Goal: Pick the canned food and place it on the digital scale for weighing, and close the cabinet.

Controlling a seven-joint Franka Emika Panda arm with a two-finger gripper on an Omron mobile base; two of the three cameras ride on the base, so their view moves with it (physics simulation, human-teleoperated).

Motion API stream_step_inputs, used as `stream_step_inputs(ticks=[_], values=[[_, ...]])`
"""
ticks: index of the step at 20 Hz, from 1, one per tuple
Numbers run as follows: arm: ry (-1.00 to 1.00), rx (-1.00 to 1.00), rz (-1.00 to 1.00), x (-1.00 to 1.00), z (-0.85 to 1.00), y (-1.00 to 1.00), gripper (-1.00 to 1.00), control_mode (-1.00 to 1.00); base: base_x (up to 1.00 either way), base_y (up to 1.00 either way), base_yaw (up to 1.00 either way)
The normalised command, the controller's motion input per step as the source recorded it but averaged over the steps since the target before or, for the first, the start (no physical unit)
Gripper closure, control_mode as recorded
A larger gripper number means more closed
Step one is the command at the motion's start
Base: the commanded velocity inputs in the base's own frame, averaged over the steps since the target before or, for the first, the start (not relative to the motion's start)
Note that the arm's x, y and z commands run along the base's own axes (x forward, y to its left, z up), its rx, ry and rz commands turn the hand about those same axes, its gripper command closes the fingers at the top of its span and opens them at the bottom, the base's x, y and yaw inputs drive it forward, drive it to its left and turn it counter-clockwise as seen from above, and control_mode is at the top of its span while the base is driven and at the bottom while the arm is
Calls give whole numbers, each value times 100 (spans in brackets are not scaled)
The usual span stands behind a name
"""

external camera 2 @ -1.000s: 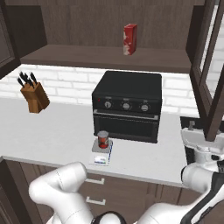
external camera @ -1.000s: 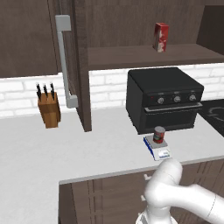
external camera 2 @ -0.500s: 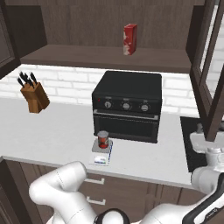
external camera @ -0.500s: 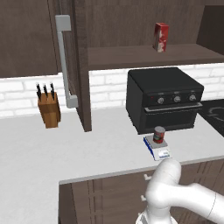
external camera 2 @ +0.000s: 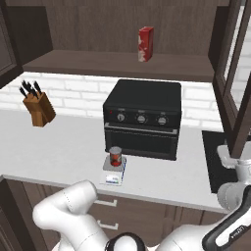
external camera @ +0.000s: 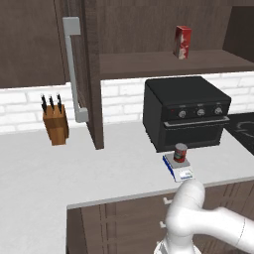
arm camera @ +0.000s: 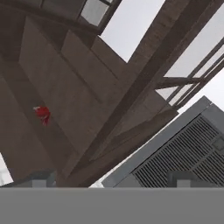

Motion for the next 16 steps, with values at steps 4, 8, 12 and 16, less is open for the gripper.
stream_step_inputs(ticks=[4, 8, 12, 16], values=[[31, -8, -9, -1, 7, -20, -100, -100, 0, 0, 0], [3, -12, -4, 0, 31, 1, -100, -100, 0, 0, 0], [-25, -16, 0, 0, 30, 59, -100, -100, 0, 0, 0], [-39, -15, 8, 0, 14, 100, -100, -100, 0, 0, 0]])
